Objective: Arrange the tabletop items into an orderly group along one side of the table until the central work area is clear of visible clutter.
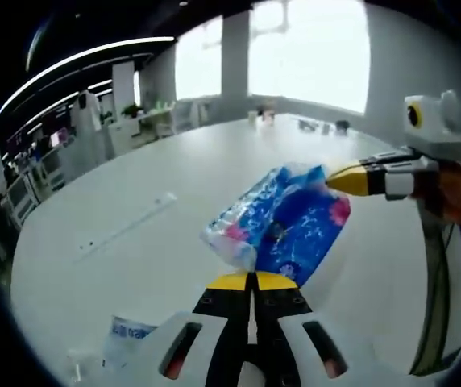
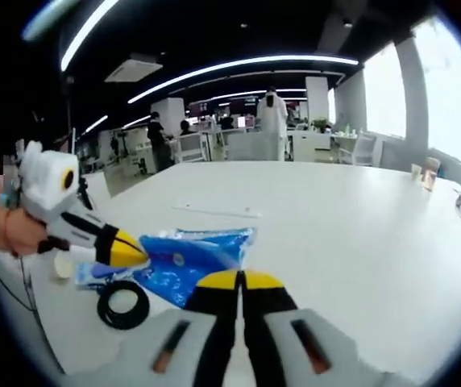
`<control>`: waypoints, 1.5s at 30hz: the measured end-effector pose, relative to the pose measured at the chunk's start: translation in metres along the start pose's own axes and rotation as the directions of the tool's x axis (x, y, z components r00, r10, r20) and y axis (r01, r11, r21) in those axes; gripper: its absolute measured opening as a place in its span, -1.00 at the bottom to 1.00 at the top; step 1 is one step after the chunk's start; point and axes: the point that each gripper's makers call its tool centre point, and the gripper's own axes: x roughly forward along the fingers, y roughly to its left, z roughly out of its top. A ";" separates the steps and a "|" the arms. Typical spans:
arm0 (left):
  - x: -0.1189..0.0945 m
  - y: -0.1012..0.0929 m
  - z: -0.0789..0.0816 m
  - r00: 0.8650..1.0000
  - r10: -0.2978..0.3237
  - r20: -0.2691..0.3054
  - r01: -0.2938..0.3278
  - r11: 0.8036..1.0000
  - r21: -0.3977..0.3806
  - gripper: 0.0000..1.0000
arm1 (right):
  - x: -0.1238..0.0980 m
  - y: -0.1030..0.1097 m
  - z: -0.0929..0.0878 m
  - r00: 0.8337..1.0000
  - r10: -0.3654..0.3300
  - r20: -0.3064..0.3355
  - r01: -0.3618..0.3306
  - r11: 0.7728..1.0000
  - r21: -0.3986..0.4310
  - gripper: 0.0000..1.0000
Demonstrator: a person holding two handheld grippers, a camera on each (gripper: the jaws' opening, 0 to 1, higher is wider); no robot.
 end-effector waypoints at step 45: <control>0.077 0.010 -0.046 0.994 0.009 -0.107 -0.004 0.999 0.046 -1.00 | 0.055 -0.043 -0.068 0.993 -0.026 -0.114 0.032 0.998 0.047 -1.00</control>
